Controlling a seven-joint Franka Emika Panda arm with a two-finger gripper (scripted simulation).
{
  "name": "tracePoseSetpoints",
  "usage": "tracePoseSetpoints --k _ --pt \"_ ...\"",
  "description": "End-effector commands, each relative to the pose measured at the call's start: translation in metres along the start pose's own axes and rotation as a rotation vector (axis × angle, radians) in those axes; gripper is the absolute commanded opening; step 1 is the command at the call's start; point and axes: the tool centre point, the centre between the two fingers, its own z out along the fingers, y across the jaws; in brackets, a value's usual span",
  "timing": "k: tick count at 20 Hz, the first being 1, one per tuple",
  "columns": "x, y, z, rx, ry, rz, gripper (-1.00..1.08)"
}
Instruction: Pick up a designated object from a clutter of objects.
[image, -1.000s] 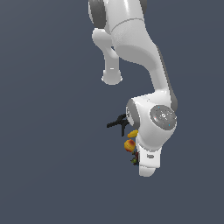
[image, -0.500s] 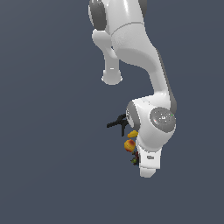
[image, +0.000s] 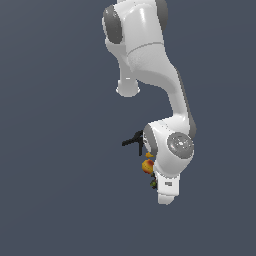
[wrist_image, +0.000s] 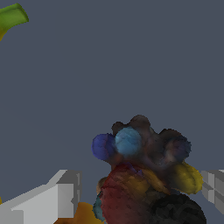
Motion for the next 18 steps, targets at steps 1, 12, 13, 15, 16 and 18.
tracePoseSetpoints --k 1,12,13,15,16,18 --pt "-0.0002 0.0003 0.0050 0.001 0.000 0.000 1.00" --pt "0.0000 0.0009 0.0046 0.001 0.000 0.000 -1.00" --pt "0.0000 0.0009 0.0046 0.001 0.000 0.000 -1.00" --pt "0.0017 0.0033 -0.0005 -0.008 0.003 -0.001 -1.00" --pt "0.0014 0.0031 -0.0008 -0.008 0.003 -0.001 -1.00" --pt "0.0001 0.0021 -0.0022 -0.008 0.003 -0.001 -1.00"
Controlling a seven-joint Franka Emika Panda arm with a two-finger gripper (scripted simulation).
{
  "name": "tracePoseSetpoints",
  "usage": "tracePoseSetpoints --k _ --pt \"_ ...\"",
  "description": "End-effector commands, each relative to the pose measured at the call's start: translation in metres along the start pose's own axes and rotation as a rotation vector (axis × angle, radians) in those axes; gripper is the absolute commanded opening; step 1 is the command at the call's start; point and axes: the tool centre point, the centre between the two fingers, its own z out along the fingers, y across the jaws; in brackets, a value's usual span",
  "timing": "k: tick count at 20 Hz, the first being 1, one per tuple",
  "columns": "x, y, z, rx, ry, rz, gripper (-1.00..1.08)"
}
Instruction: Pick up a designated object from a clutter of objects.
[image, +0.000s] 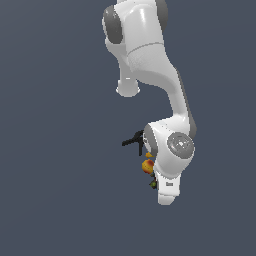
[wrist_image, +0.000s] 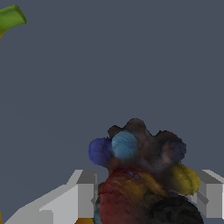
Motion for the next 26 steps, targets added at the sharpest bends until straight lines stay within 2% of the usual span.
tracePoseSetpoints --k 1,12,26 --pt "-0.002 -0.001 -0.003 -0.001 0.000 0.000 -1.00" --pt "-0.030 -0.021 -0.032 -0.001 -0.001 0.001 -1.00" --pt "-0.107 -0.079 -0.116 0.001 -0.003 0.001 -1.00"
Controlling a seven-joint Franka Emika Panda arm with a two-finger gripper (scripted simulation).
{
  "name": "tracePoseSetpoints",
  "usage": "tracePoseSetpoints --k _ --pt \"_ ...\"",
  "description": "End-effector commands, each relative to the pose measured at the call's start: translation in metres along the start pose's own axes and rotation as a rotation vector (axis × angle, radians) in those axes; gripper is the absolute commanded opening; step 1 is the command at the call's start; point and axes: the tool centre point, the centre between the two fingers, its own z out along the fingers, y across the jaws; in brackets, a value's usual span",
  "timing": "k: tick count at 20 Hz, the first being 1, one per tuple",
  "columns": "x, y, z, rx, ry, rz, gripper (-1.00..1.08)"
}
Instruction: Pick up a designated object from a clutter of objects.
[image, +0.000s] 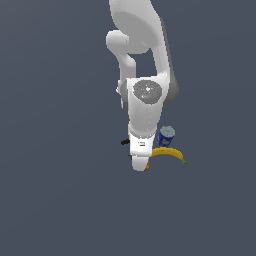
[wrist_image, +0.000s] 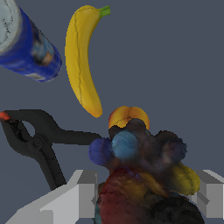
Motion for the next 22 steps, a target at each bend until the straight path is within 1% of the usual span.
tracePoseSetpoints --k 1,12,22 --pt "-0.015 -0.011 -0.017 -0.001 0.000 0.000 -1.00" --pt "-0.083 -0.060 -0.091 0.000 0.002 0.000 -1.00" --pt "-0.150 -0.107 -0.167 0.001 0.006 0.000 -1.00"
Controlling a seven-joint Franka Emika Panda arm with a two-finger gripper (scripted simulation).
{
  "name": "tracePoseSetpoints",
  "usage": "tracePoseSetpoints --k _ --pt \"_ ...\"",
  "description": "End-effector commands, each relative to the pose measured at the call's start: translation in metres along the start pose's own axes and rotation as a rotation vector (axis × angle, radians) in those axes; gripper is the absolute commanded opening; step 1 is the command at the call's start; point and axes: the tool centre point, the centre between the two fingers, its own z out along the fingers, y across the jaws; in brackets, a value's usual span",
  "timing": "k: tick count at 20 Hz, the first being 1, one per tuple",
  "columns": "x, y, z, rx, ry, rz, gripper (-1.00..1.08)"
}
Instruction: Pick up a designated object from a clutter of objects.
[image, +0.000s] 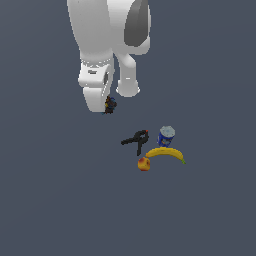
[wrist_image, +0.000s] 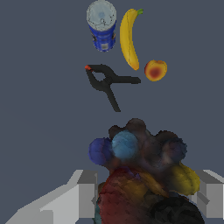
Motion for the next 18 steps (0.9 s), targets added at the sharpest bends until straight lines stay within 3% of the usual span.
tracePoseSetpoints --k 1,10,18 --pt "-0.016 -0.012 -0.019 -0.001 0.001 -0.001 -1.00" --pt "-0.061 -0.040 -0.068 0.001 -0.001 0.000 -1.00" --pt "-0.075 -0.047 -0.083 0.002 -0.003 0.000 -1.00"
